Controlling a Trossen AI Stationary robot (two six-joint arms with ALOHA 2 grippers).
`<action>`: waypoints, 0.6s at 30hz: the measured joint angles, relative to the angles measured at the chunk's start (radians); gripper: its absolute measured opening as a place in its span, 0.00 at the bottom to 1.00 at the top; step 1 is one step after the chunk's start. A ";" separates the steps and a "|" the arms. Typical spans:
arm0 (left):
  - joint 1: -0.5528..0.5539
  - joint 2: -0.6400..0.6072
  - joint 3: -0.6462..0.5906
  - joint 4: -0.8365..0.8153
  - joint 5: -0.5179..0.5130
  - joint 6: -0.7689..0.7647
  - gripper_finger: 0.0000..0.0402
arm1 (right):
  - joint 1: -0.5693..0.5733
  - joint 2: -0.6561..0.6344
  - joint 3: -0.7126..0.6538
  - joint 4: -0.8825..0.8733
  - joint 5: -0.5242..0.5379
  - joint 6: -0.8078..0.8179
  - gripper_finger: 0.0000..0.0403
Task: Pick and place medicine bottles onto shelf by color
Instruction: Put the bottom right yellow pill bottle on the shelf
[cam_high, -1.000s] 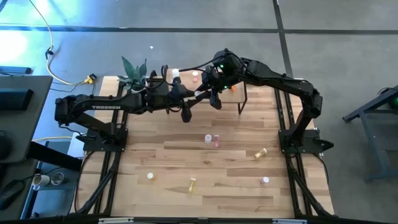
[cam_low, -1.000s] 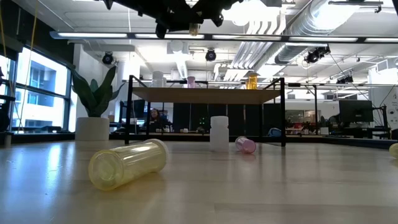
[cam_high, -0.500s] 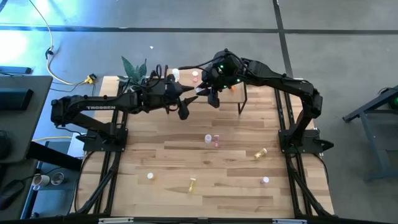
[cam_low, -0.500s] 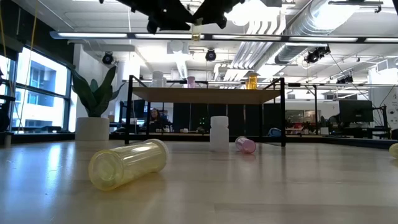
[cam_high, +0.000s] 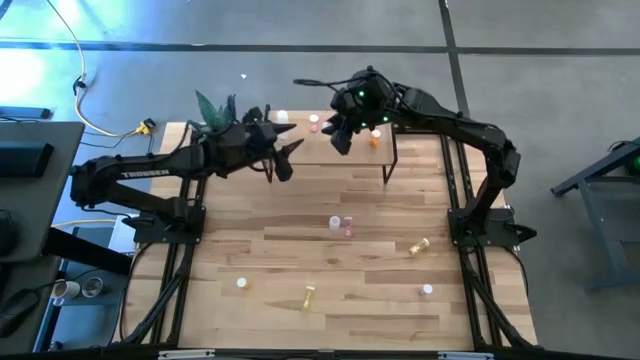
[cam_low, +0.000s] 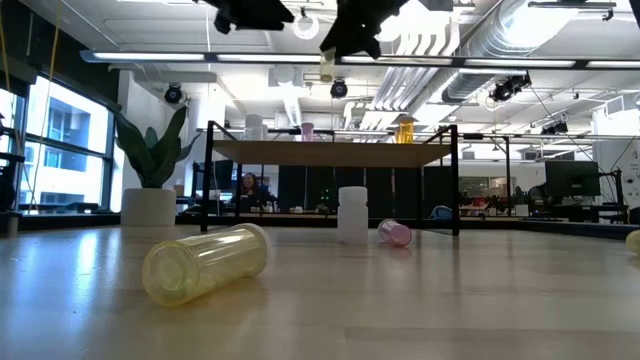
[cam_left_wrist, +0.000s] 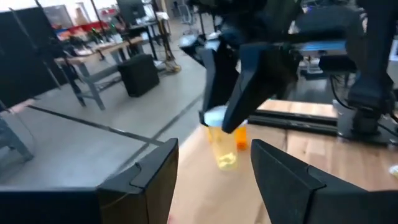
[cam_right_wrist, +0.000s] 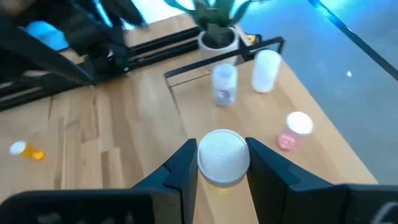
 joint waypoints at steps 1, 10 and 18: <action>0.006 -0.012 0.000 -0.005 -0.001 0.007 0.48 | -0.005 -0.003 0.000 0.000 0.002 0.007 0.25; 0.101 -0.117 0.000 -0.011 0.005 0.074 0.47 | -0.017 -0.106 0.000 0.041 0.176 0.083 0.25; 0.198 -0.176 0.000 -0.013 0.010 0.076 0.47 | -0.020 -0.211 0.000 0.022 0.414 0.066 0.25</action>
